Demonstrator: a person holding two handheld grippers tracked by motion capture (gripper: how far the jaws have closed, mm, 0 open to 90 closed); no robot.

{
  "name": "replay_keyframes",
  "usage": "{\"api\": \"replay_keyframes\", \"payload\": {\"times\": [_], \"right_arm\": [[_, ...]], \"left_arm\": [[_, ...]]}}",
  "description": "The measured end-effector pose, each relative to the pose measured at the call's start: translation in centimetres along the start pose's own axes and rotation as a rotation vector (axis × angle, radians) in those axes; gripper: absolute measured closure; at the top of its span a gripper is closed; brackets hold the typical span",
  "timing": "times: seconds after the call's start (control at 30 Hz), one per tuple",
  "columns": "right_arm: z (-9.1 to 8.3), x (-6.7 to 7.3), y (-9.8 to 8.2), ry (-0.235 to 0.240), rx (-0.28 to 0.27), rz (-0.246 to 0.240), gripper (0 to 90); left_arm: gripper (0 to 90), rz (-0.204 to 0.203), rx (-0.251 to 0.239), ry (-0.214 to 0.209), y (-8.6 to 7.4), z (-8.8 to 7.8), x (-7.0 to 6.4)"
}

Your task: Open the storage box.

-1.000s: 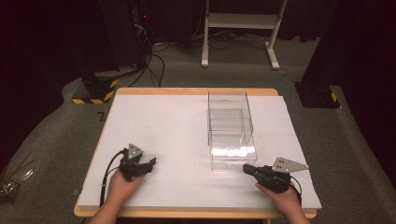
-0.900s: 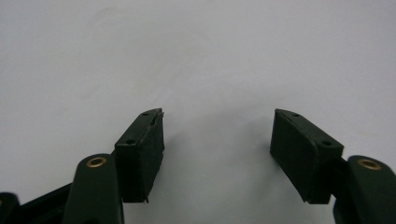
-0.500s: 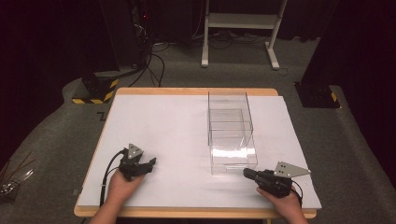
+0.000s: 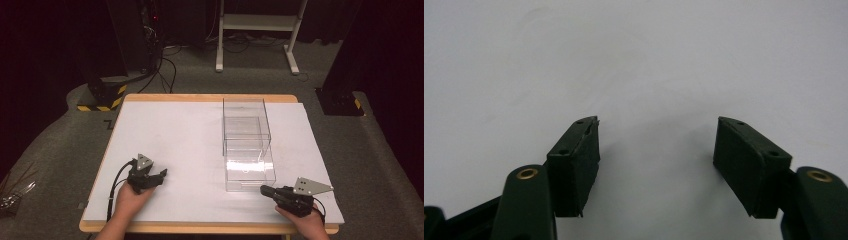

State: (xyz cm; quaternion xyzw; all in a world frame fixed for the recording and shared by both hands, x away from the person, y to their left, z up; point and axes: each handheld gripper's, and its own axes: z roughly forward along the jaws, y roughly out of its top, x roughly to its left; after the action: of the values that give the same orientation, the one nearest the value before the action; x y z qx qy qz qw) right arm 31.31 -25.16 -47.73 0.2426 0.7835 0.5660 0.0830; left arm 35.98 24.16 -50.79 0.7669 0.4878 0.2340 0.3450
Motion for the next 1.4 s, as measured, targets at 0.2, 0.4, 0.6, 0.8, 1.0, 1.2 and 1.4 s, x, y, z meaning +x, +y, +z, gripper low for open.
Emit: {"api": "replay_keyframes", "payload": {"times": [0.2,0.4,0.6,0.8,1.0,1.2,1.4], "right_arm": [[-0.3,0.3,-0.2,0.006,-0.005,0.001,86.5],[-0.4,0.4,-0.5,0.009,-0.012,0.002,86.5],[-0.4,0.5,-0.5,0.012,-0.012,-0.004,81.0],[-0.9,0.4,-0.4,-0.004,-0.03,-0.001,80.6],[-1.6,0.4,0.0,-0.015,-0.073,-0.008,81.9],[-2.0,0.5,0.8,-0.033,-0.106,-0.019,82.1],[-2.0,0.3,1.5,-0.057,-0.125,-0.02,80.9]], "left_arm": [[35.1,0.0,0.0,0.0,0.0,0.0,0.0],[35.1,0.0,0.0,0.0,0.0,0.0,0.0],[35.2,-0.002,0.001,-0.001,0.0,0.0,0.0],[35.2,-0.001,0.001,-0.002,0.0,0.0,0.0],[35.2,-0.002,0.001,-0.002,0.0,0.0,0.0],[35.2,-0.001,0.0,-0.002,0.0,0.0,0.0],[35.2,-0.001,0.001,-0.003,0.0,0.0,0.0]]}}
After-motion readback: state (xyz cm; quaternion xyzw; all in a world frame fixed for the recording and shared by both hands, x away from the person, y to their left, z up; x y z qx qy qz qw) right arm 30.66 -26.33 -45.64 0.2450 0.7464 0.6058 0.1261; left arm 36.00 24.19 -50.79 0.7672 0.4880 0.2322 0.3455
